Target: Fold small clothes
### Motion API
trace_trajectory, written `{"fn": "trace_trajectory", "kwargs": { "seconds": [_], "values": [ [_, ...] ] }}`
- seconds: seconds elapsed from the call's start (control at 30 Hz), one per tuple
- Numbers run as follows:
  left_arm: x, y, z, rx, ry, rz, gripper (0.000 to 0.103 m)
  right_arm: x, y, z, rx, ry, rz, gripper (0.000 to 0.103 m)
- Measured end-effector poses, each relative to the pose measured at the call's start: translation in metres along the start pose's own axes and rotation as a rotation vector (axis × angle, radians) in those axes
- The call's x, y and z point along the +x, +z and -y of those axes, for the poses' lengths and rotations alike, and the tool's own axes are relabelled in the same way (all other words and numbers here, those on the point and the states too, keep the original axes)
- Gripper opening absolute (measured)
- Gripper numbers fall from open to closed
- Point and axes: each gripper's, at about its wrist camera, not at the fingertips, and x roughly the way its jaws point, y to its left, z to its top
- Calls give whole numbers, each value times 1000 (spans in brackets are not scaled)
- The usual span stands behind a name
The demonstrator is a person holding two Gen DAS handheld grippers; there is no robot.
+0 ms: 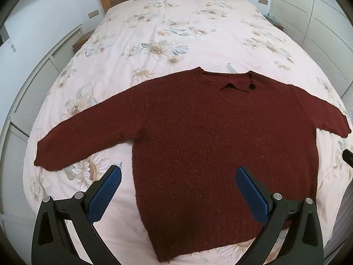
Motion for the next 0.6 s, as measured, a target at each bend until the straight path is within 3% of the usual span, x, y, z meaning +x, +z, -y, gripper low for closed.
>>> {"fn": "trace_trajectory", "kwargs": {
  "seconds": [0.6],
  "values": [
    [1,-3,2,14,-7,-12,102,-1,2,-7,-42,-9,-7,103]
  ]
}}
